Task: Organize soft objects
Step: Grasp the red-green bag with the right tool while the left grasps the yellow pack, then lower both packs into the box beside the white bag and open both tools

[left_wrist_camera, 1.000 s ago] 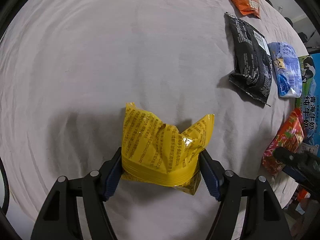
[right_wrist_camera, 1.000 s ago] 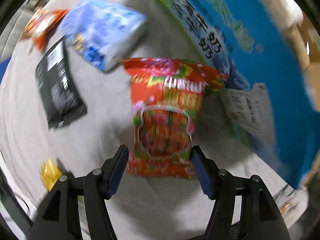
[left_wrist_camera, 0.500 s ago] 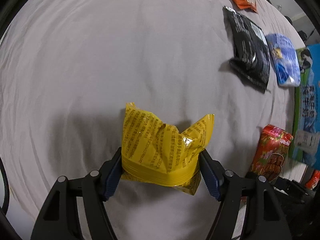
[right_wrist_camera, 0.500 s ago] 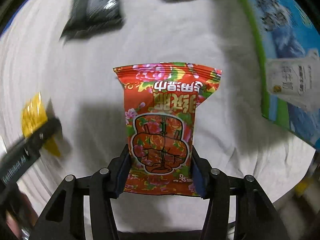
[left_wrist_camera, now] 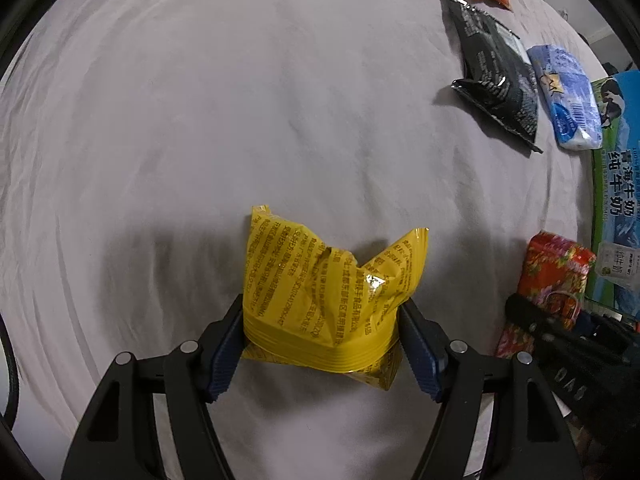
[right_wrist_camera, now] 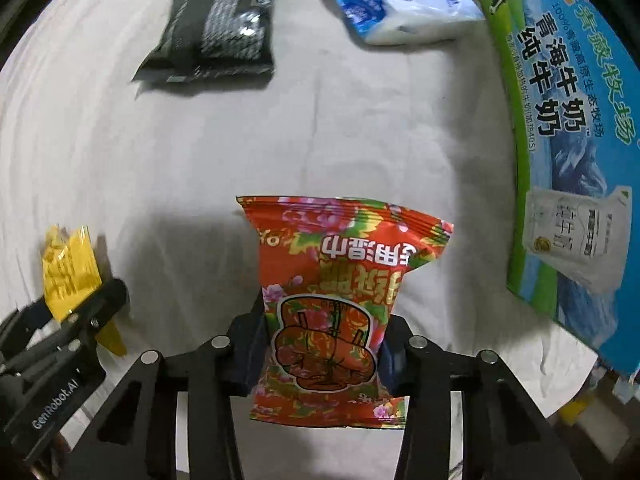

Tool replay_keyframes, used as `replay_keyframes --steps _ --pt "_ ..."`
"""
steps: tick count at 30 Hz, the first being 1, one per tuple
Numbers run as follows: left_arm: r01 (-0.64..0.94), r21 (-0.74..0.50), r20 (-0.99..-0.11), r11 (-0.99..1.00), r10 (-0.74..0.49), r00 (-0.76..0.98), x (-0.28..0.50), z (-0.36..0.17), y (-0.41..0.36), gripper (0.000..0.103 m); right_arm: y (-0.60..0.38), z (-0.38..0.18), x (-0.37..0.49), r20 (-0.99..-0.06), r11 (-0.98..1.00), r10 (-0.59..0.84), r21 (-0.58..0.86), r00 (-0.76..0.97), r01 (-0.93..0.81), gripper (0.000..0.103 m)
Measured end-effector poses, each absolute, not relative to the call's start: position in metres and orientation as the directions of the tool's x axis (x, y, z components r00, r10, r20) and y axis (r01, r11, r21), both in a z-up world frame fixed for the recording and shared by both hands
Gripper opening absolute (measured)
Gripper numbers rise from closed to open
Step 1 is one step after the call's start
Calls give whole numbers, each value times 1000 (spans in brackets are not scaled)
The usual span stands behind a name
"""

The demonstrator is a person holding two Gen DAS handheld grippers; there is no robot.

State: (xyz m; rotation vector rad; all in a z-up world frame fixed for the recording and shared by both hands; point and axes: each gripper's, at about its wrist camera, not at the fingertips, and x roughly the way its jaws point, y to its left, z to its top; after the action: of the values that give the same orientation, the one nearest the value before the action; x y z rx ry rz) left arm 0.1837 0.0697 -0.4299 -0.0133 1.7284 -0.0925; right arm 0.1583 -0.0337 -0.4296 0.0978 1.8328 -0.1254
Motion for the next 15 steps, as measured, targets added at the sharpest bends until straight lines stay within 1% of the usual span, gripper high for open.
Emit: replay_keyframes --steps 2,7,9,12,15 --pt "40 -73 -986 997 -66 -150 181 -426 67 69 -23 -433 140 -965 993 11 -20 -263 115 46" --pt "42 -95 -991 995 -91 -100 170 -392 66 69 -18 -402 149 -979 998 38 28 -200 52 46" --pt "38 -112 -991 993 -109 -75 174 -377 67 69 -25 -368 131 -983 997 71 65 -170 42 46" --pt "42 -142 -990 989 -141 -26 170 -344 60 69 -37 -326 129 -986 993 115 112 -118 25 46" --pt "76 -159 -986 984 -162 41 168 -300 43 69 -61 -301 123 -986 989 146 144 -76 23 46"
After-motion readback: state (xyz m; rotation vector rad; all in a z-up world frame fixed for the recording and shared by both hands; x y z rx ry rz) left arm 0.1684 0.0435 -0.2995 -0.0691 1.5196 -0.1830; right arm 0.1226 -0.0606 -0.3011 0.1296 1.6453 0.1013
